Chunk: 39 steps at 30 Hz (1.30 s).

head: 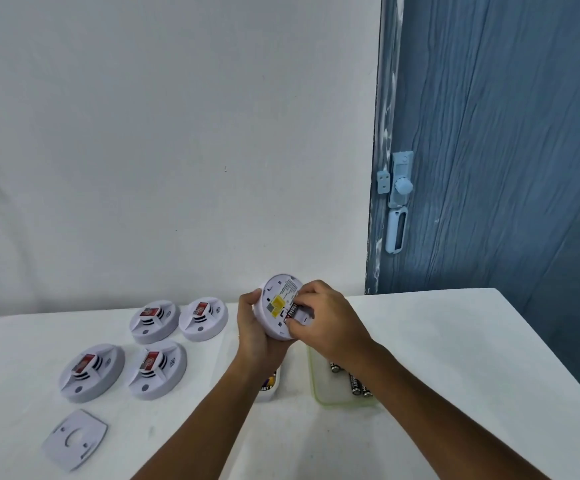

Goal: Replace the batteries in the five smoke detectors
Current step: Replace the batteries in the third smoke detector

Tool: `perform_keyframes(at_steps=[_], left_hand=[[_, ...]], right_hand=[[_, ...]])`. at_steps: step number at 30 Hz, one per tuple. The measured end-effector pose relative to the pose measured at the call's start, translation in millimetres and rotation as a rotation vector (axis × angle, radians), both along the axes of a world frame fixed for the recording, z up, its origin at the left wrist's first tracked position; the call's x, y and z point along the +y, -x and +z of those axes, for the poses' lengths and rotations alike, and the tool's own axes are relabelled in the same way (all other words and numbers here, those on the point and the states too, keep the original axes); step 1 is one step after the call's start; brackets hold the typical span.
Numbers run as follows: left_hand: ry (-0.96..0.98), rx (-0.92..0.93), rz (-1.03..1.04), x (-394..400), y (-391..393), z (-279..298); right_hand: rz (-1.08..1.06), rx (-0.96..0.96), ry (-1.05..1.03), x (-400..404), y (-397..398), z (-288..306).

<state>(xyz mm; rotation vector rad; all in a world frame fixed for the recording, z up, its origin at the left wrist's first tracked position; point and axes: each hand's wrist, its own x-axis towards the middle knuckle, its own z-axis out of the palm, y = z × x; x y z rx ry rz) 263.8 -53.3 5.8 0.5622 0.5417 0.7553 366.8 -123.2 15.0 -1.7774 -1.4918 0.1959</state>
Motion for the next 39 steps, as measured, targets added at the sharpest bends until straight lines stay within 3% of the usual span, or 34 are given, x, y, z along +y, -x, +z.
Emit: perform_keyframes(at_steps=[6, 16, 21, 30, 35, 39], left_hand=[[-0.082, 0.088, -0.008, -1, -4, -5], [-0.177, 0.193, -0.051, 5, -9, 1], [-0.133, 0.196, -0.025, 8, -13, 1], [-0.007, 0.093, -0.123, 12, -12, 3], [-0.023, 0.088, -0.103, 18, -2, 0], [-0.006, 0.052, -0.082, 26, 16, -2]], right_hand=[[-0.041, -0.060, 0.053, -1, 6, 2], [0.012, 0.031, -0.093, -4, 2, -3], [0.066, 0.112, -0.121, -6, -2, -5], [0.271, 0.037, -0.078, -6, -29, -1], [0.035, 0.464, -0.201, -6, -33, 1], [-0.083, 0.386, 0.191, -8, -45, -25]])
